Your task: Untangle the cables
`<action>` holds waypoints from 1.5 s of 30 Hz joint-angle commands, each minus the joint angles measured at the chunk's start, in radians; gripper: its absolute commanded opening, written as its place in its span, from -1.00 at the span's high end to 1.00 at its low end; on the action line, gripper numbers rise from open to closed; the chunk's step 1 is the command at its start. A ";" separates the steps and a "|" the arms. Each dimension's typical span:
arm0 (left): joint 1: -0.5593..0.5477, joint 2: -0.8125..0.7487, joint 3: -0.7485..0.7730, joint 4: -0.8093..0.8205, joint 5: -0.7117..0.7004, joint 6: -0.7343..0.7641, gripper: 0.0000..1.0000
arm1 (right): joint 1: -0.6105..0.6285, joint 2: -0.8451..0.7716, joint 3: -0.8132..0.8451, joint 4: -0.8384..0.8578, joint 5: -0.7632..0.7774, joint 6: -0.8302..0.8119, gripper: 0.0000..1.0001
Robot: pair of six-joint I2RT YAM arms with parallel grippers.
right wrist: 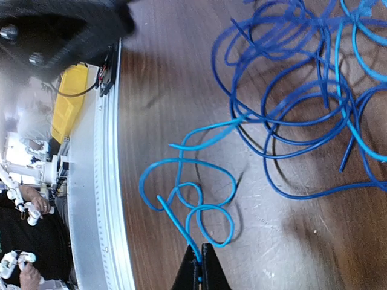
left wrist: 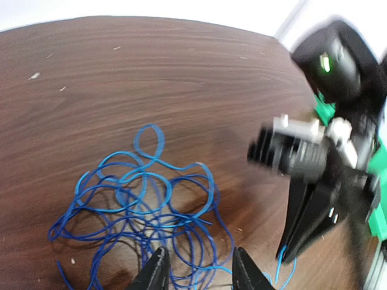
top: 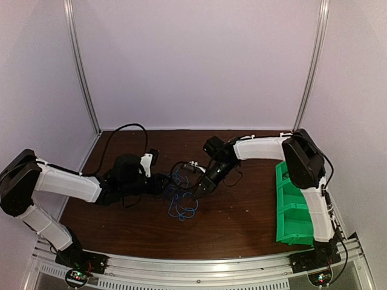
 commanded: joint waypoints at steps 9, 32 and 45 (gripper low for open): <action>-0.076 -0.111 0.008 0.315 0.163 0.395 0.07 | -0.041 -0.368 0.323 -0.162 0.214 -0.197 1.00; -0.114 0.394 0.227 0.614 0.147 0.385 0.53 | -0.114 -0.568 0.490 -0.046 0.254 -0.285 1.00; -0.100 0.485 0.258 0.488 0.109 0.393 0.72 | -0.519 -0.546 0.800 0.267 -0.015 0.090 1.00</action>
